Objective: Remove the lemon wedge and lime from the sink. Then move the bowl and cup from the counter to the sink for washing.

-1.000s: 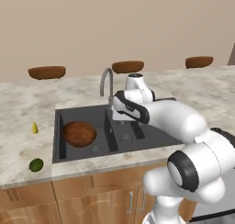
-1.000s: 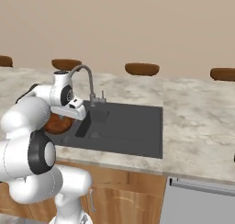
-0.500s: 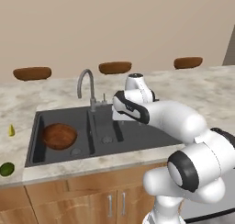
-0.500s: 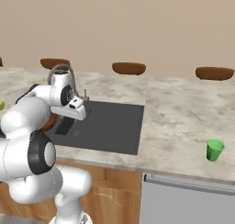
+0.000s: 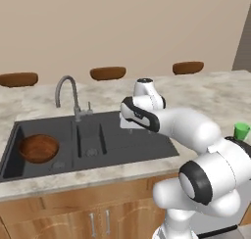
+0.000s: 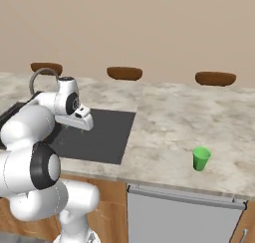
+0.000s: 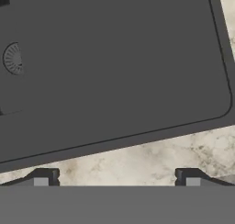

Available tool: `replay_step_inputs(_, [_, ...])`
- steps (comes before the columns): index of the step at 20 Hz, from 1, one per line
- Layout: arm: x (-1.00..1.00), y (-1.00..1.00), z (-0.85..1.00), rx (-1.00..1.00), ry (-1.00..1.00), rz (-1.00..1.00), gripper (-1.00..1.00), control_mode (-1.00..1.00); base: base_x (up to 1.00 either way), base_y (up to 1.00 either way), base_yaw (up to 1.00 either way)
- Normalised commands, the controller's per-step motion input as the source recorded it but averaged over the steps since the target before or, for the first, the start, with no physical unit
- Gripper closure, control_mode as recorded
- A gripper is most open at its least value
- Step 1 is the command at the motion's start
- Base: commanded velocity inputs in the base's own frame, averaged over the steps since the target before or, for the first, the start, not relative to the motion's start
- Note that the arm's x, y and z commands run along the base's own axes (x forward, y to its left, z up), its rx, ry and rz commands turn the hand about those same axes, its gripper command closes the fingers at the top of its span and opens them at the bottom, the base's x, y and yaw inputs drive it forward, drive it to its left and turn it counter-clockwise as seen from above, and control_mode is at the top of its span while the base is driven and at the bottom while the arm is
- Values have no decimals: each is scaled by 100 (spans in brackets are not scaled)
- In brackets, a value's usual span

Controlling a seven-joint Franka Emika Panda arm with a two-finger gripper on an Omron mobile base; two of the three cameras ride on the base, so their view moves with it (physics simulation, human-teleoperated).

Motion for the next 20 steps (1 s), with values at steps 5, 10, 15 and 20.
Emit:
replay_step_inputs(5, [0,0,0,0,0,0,-100,100,0,-55,0])
replay_step_inputs(10, [0,0,0,0,0,0,-100,100,0,-54,0])
replay_step_inputs(15, [0,0,0,0,0,0,-100,100,0,-24,0])
replay_step_inputs(20, [0,0,0,0,0,0,-100,100,0,-1,0])
